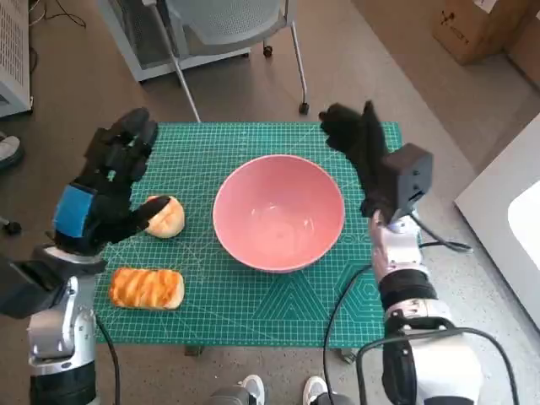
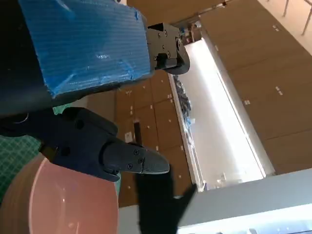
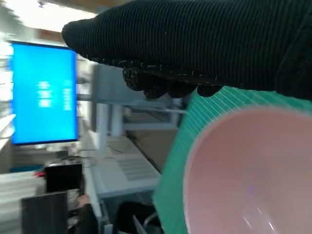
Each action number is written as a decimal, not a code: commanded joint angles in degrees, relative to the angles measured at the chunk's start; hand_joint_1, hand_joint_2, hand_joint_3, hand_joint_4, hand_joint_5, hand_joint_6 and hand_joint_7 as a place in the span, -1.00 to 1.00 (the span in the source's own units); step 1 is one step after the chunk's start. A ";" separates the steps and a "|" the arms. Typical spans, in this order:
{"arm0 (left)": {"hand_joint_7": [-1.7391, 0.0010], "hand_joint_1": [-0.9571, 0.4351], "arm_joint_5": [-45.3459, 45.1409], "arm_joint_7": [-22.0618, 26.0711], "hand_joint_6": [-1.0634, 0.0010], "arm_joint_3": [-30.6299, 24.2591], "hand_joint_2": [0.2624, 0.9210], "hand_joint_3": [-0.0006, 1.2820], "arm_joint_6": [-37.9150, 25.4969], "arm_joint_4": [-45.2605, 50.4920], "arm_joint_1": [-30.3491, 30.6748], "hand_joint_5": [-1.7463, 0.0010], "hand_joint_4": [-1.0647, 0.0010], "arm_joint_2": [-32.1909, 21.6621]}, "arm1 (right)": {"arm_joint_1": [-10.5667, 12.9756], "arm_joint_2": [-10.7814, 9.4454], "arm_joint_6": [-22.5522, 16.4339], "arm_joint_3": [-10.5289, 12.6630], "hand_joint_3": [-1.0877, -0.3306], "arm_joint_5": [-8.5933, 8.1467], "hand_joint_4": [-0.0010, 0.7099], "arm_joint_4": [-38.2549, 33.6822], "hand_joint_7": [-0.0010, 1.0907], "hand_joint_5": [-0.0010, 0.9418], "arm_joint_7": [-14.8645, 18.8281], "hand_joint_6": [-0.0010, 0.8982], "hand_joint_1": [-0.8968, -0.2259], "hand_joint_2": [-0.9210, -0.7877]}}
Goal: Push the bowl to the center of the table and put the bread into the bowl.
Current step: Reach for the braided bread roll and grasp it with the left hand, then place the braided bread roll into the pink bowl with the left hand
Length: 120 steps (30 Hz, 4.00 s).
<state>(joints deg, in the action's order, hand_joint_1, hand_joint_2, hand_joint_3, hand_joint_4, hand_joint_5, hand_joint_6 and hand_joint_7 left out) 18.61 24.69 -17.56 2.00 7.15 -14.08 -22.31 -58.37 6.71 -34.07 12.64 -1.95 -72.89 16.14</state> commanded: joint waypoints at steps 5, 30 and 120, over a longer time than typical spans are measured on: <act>0.40 -0.32 -1.96 -0.38 1.00 -1.70 0.99 -0.78 -1.05 5.88 1.86 0.98 0.78 -4.74 | 0.05 1.53 -9.07 2.16 0.03 -4.50 -0.46 2.61 -0.95 -0.98 8.76 -0.28 -0.23 -1.00; 0.47 -0.11 -22.41 7.27 0.93 -4.35 0.45 -0.96 -5.17 23.40 19.13 0.99 0.82 -23.03 | -0.59 0.21 -14.13 2.91 0.16 -9.80 -0.43 4.30 -0.94 -0.98 18.14 -0.18 -0.25 -1.00; -0.06 0.38 -40.38 1.98 -0.42 7.97 0.96 -0.95 -10.15 17.12 5.98 -0.42 -0.35 -21.88 | 0.42 1.12 -11.84 3.59 0.26 -10.41 -0.41 4.59 -0.99 -1.00 19.74 -0.17 -0.26 -1.00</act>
<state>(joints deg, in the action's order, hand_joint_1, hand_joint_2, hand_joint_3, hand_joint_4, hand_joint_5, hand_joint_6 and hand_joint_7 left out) -22.58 26.09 -8.91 -6.97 21.64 -4.31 -43.74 -59.49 7.73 -46.74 15.95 -11.60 -67.93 35.37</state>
